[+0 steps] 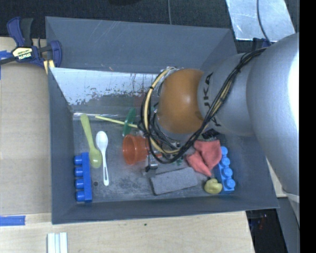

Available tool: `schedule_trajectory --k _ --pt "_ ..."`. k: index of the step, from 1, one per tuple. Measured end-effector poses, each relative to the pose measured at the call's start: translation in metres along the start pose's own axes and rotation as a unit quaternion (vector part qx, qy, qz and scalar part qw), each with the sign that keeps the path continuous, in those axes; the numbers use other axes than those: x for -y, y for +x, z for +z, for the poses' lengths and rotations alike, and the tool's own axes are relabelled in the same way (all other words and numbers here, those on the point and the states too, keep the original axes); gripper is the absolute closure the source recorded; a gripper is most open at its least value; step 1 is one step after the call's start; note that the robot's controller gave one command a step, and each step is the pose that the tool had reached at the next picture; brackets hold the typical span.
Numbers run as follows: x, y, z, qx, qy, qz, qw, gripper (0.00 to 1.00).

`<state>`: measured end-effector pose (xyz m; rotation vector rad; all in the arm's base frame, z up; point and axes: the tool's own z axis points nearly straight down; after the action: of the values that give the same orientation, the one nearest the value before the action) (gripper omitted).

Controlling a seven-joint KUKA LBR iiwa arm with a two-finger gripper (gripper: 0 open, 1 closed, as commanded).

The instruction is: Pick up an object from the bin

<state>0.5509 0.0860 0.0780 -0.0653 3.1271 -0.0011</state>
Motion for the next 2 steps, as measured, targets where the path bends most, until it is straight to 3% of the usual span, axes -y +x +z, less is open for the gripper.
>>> schedule_trajectory --k 1,2 --pt "0.0016 -0.0121 0.0218 0.0110 0.000 -0.002 0.9999 1.00" --pt "0.0008 -0.0100 0.0183 0.0090 0.000 -0.005 0.9999 1.00"
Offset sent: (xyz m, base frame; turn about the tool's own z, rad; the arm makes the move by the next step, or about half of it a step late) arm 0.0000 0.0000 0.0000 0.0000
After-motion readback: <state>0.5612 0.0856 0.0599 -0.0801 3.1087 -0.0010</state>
